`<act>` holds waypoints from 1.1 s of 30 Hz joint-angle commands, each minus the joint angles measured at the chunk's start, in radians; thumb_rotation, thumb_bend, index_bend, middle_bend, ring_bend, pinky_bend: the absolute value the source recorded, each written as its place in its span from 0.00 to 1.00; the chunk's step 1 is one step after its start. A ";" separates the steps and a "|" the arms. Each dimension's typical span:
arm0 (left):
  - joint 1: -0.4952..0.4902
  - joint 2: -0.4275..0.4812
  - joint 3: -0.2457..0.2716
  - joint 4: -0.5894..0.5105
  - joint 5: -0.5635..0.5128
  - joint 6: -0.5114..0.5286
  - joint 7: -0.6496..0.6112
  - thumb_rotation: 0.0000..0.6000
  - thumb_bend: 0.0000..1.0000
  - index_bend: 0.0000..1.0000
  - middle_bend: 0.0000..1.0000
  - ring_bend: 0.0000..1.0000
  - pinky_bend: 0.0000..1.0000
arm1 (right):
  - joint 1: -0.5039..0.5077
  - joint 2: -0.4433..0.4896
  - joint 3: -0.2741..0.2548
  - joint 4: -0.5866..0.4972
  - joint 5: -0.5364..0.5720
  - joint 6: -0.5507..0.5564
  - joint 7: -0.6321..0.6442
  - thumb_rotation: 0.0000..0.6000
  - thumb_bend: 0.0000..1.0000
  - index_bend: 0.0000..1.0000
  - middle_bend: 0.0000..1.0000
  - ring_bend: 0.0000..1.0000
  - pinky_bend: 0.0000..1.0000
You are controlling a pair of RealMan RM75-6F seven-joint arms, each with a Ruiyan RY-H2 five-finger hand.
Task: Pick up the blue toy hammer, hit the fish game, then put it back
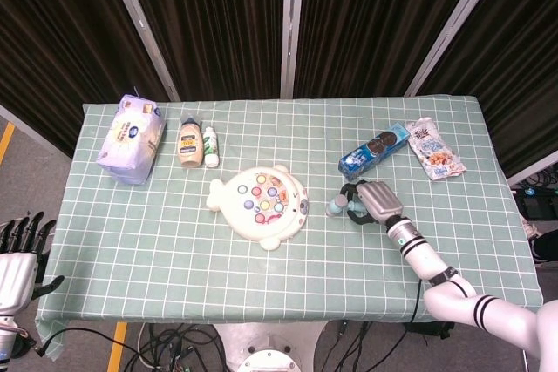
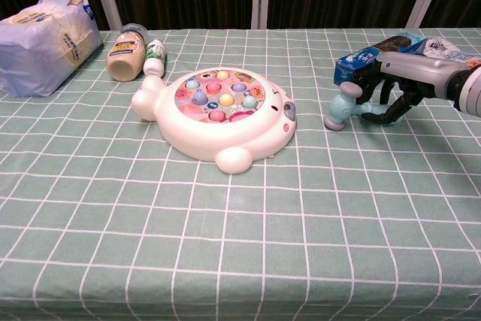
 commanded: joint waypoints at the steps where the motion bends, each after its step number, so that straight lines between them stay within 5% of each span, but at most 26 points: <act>1: 0.000 0.001 0.000 0.001 -0.002 -0.001 -0.001 1.00 0.03 0.12 0.02 0.00 0.00 | 0.002 -0.001 -0.001 0.004 -0.002 0.001 0.002 1.00 0.31 0.40 0.46 0.32 0.41; 24: 0.008 -0.010 0.003 0.030 -0.011 -0.001 -0.029 1.00 0.03 0.12 0.02 0.00 0.00 | 0.013 -0.037 -0.009 0.044 -0.014 0.017 0.015 1.00 0.36 0.52 0.52 0.39 0.48; 33: 0.013 -0.013 0.005 0.039 -0.008 0.006 -0.038 1.00 0.03 0.12 0.02 0.00 0.00 | 0.010 -0.036 -0.019 0.058 -0.074 0.077 0.042 1.00 0.59 0.65 0.61 0.49 0.65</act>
